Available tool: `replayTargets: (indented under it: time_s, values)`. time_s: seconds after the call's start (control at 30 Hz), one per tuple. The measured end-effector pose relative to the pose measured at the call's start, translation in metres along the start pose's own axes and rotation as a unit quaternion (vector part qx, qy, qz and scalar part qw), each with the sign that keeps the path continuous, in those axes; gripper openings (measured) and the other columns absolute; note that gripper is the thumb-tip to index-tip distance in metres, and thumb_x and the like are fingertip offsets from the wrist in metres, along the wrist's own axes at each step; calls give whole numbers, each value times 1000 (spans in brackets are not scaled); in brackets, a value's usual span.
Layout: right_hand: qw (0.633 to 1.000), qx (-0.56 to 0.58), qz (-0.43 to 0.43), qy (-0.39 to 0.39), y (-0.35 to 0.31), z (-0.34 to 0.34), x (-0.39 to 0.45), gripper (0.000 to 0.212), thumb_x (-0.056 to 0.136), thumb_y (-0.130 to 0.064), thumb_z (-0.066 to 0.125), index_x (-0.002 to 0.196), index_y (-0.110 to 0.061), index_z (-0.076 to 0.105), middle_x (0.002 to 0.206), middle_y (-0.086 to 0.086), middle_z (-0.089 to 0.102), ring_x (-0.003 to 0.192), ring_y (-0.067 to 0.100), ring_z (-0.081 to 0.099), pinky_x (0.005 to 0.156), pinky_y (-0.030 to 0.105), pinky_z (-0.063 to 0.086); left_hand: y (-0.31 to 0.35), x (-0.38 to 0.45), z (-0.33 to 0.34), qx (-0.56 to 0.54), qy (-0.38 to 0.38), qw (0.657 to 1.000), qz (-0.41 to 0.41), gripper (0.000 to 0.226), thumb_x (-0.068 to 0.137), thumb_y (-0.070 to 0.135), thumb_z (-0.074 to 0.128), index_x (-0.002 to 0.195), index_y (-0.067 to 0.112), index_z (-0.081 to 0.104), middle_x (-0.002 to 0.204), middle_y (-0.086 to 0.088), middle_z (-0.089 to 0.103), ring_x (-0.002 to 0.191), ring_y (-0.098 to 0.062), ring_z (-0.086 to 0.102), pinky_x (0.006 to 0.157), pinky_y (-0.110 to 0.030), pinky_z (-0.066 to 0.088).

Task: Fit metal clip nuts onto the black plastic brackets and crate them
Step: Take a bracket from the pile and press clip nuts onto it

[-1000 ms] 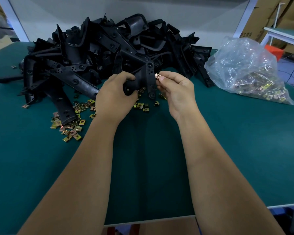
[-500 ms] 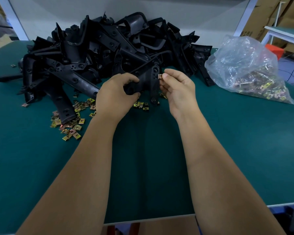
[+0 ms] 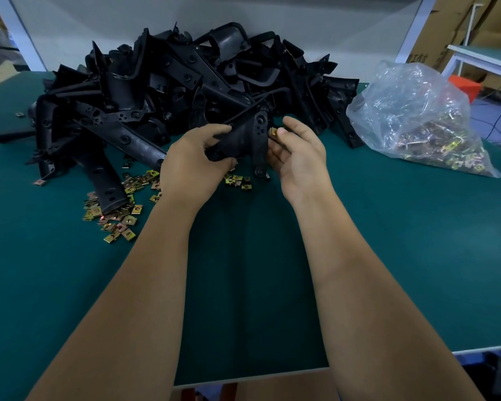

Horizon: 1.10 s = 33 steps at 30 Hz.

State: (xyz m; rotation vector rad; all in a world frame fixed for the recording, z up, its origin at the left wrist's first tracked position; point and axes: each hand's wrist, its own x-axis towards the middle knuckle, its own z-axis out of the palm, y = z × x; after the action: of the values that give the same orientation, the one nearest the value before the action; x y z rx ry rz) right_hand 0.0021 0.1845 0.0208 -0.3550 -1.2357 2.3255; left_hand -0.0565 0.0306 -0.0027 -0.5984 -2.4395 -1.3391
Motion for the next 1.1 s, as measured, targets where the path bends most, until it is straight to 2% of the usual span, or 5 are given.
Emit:
replayTargets:
  time_s: [0.23,0.53,0.7,0.83,1.1]
  values:
    - [999,-48,-17,-7,1,2,0,22,93,3,57,110,-11,61,73,-1,67,70,13,65,72,28,55,1,-1,1,0,-2,1000,8,45,77,25,81,111,48,65,87,36,53,86,12,51,70,-11,35]
    - [990,-125,-64,-16,3,3,0,17,91,1,62,103,-12,61,65,-6,68,69,8,66,73,25,52,1,0,2,23,-5,999,28,41,80,24,81,116,39,69,99,20,56,97,3,51,72,-9,35]
    - [987,-140,-79,-17,6,5,-1,13,90,1,64,94,-12,62,78,2,70,74,11,67,74,26,53,3,0,2,29,2,999,26,41,80,23,80,117,37,69,99,18,57,95,3,51,71,-5,33]
    - [981,-169,-96,-9,5,3,-2,11,88,-1,67,88,-12,63,74,0,70,71,8,66,72,23,53,5,0,2,38,10,999,19,41,80,24,79,116,40,69,97,19,55,92,2,51,67,-7,33]
    - [955,-255,-147,18,9,3,-1,7,88,-10,69,88,-16,66,67,-6,70,69,3,64,81,27,55,7,-3,5,63,39,997,6,37,82,28,77,115,42,68,97,21,53,87,3,48,59,-11,31]
